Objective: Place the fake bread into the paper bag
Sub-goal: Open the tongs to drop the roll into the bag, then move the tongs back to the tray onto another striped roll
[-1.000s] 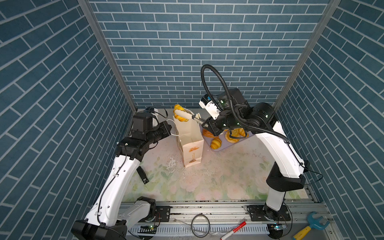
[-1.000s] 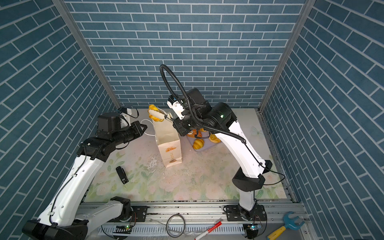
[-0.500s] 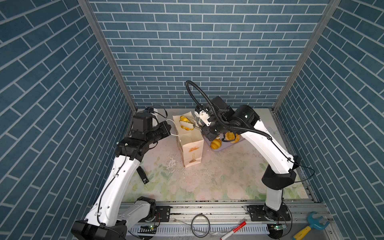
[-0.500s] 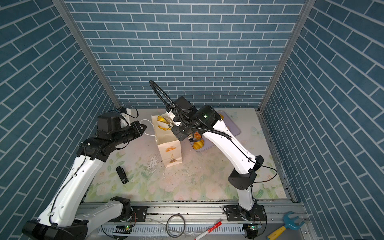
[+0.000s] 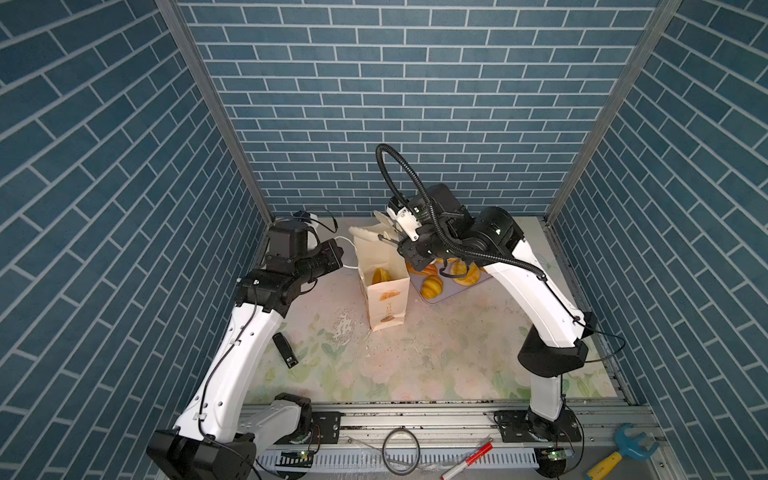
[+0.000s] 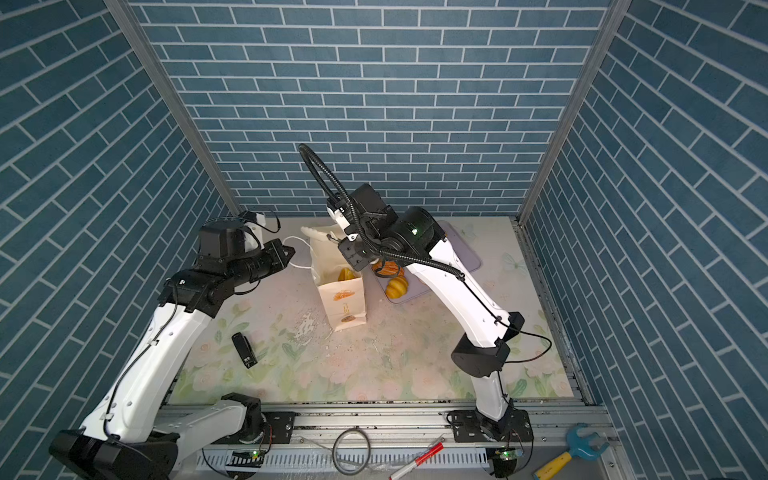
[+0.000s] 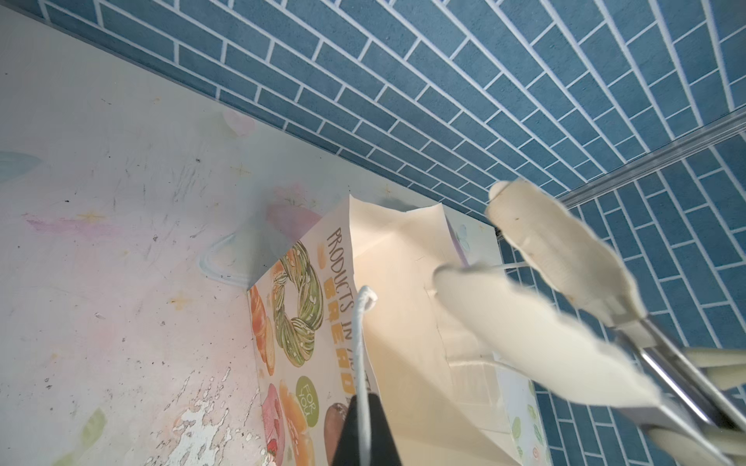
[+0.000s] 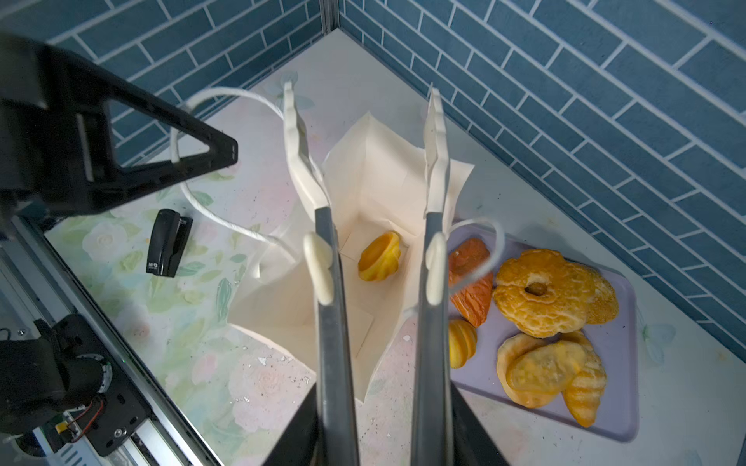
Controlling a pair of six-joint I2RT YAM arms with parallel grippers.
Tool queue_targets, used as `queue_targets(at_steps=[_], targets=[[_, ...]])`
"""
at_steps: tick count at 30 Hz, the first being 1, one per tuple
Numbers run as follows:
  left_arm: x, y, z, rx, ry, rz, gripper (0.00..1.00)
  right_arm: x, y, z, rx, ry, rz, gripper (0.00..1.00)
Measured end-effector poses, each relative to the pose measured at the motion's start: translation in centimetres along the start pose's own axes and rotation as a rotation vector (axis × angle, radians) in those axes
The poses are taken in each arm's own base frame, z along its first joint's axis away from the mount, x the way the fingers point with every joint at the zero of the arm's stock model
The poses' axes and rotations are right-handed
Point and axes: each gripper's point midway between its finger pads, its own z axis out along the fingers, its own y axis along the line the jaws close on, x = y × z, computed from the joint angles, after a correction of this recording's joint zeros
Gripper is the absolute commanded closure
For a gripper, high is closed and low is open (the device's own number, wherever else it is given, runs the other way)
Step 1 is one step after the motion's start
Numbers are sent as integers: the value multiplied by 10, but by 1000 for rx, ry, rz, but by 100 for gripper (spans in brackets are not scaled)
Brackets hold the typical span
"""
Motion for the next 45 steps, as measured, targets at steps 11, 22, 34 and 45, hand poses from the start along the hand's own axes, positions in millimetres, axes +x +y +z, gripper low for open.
queue_targets(at_steps=[11, 22, 34, 45], targets=[[-2, -1, 2, -1, 1, 10, 100, -27, -74, -73, 139, -220, 160, 59], [-7, -1, -1, -9, -15, 30, 100, 72, -157, -55, 324, 41, 496, 59], [-9, -3, -3, -10, -23, 52, 100, 213, -104, 46, 201, 532, 654, 57], [-9, -2, -2, -13, -21, 54, 100, 220, -90, 88, 131, 566, 688, 53]])
